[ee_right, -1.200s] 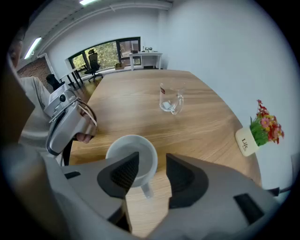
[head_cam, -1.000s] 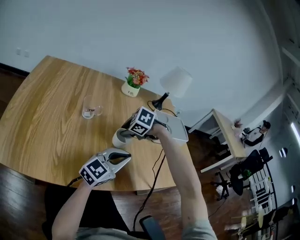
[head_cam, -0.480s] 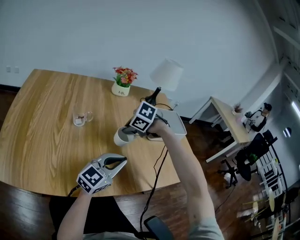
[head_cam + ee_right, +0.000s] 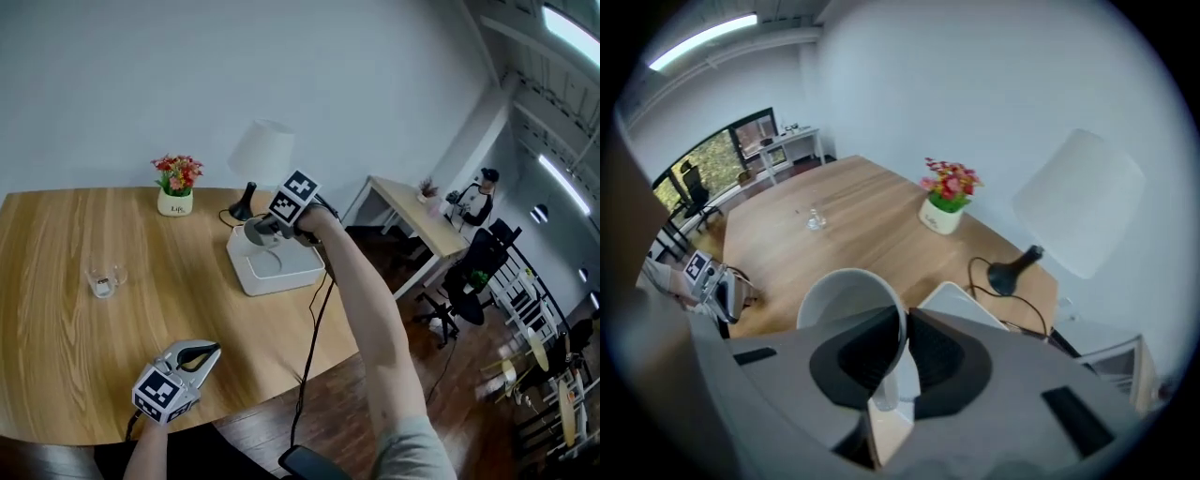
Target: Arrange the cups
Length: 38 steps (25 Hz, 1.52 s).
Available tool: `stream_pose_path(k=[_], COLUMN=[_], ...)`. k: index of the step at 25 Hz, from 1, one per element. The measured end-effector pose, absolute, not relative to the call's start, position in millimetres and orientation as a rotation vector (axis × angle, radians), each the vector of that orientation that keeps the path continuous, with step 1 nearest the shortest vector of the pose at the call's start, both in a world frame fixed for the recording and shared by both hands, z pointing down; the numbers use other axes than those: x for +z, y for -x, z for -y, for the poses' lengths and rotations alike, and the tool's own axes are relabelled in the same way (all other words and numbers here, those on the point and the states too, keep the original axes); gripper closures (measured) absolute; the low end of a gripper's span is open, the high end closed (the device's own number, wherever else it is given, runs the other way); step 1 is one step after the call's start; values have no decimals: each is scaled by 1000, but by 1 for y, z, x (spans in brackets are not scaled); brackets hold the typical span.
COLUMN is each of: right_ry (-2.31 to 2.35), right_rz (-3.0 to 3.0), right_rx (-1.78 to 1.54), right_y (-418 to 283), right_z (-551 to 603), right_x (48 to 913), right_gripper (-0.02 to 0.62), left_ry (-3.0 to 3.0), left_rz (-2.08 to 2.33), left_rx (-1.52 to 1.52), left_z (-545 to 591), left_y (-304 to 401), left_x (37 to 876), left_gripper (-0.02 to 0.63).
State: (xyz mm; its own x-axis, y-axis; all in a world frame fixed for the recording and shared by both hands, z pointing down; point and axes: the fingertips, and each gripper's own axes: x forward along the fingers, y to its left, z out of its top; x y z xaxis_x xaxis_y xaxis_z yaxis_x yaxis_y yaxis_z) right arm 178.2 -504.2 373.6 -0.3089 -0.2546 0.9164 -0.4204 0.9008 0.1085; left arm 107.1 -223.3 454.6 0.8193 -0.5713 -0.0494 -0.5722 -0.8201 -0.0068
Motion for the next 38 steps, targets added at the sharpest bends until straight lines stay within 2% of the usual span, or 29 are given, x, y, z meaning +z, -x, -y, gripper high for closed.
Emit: stream_pose_path(k=[6,21,25,38], right_ry=[-627,-582,-581,-651], right_rz=[1819,1816,1807,1943], right_rx=[249,442,384,210], right_y=[-222,-225,-226,-225], right_z=[566,610,611,598], right_x=[383,430,435,378], right_gripper=[552,557,528,525], left_ry=[2994,3012,3020,3016], left_rz=[-914,-917,-920,-929], left_rx=[30,-5,8,4], left_z=[222,222,222,223], left_y=[-112,-115,-116,-116], left_x=[455,454,454,454], left_gripper=[597,597,597,597])
